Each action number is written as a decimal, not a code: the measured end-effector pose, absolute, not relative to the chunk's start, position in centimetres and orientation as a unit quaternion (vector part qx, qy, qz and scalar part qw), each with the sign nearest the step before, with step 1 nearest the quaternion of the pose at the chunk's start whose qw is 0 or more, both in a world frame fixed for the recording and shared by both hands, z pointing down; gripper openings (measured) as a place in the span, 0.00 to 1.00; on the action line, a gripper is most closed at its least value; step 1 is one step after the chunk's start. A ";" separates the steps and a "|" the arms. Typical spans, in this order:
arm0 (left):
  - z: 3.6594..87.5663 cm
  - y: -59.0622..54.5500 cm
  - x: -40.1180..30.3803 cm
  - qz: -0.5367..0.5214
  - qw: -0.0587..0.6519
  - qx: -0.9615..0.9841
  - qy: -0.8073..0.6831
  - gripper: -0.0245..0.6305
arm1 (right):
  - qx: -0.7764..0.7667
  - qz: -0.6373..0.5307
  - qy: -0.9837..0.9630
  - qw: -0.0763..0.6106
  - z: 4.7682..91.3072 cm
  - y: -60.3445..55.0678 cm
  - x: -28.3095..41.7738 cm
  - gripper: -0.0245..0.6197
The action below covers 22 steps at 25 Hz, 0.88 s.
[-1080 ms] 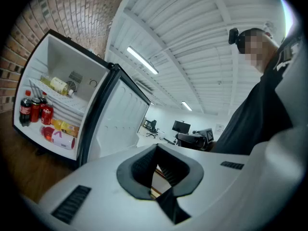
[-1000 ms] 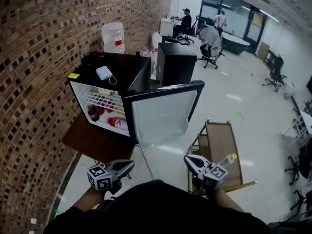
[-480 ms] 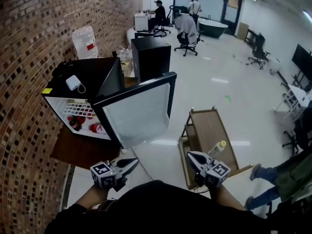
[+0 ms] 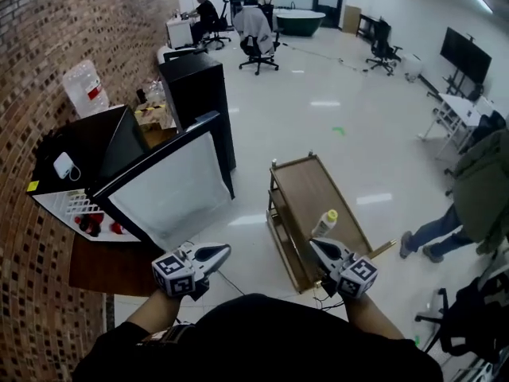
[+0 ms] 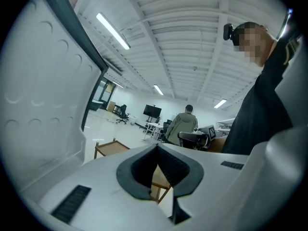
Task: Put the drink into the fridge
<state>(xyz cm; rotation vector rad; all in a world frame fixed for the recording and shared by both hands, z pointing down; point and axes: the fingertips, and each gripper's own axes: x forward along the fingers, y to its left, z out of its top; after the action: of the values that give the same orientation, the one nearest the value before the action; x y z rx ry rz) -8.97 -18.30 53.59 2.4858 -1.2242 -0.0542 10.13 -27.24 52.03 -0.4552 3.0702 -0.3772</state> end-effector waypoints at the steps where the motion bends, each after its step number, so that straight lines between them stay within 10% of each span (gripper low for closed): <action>1: 53.7 -19.4 -7.9 -0.016 0.185 0.885 -0.426 0.03 | -0.156 -0.122 0.980 0.010 52.0 -27.8 11.3 0.02; 10: 57.4 -29.0 3.1 0.053 0.169 0.914 -0.366 0.04 | -0.243 -0.135 0.960 0.027 52.9 -31.8 23.2 0.02; 22: 66.9 -38.1 17.4 0.162 0.159 0.925 -0.303 0.41 | -0.328 -0.146 0.933 0.015 55.5 -32.9 35.6 0.02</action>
<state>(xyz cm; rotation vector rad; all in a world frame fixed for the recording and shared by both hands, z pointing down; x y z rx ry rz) 17.44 -38.09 66.90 2.6461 -0.8671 0.4646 35.59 -32.85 55.49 -1.0225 2.9045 -0.4532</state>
